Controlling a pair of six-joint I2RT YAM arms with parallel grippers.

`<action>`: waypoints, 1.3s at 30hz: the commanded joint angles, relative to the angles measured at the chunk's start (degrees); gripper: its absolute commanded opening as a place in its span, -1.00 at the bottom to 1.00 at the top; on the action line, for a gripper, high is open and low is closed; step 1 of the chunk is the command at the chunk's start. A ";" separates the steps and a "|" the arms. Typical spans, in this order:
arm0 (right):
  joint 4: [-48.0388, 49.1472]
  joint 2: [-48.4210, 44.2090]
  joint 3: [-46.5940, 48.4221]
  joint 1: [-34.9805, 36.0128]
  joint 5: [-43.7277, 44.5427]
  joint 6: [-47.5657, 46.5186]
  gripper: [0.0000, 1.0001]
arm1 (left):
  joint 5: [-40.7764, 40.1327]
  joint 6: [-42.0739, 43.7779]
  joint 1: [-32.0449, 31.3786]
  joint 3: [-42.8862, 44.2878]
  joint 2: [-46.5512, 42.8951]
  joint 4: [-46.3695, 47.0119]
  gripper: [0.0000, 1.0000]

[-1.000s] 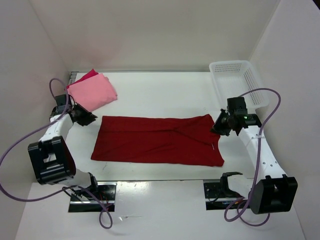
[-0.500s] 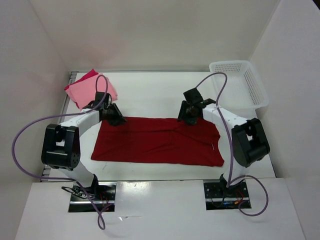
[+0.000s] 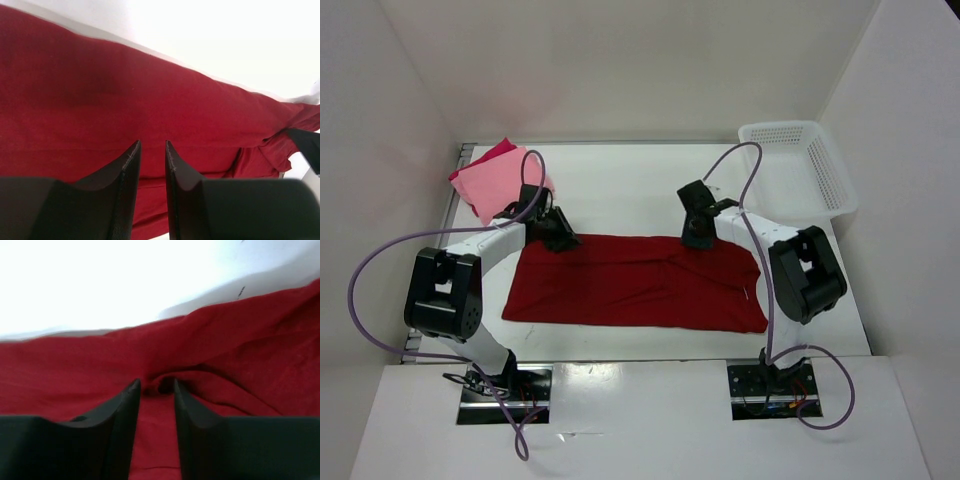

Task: Fold and stack the t-shirts
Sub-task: Fold the other side of the tshirt into a rectangle

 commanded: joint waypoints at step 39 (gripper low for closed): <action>4.05 -10.63 -11.36 -4.24 -16.13 6.81 -0.80 | 0.34 -1.66 -3.68 5.49 6.07 3.32 -0.34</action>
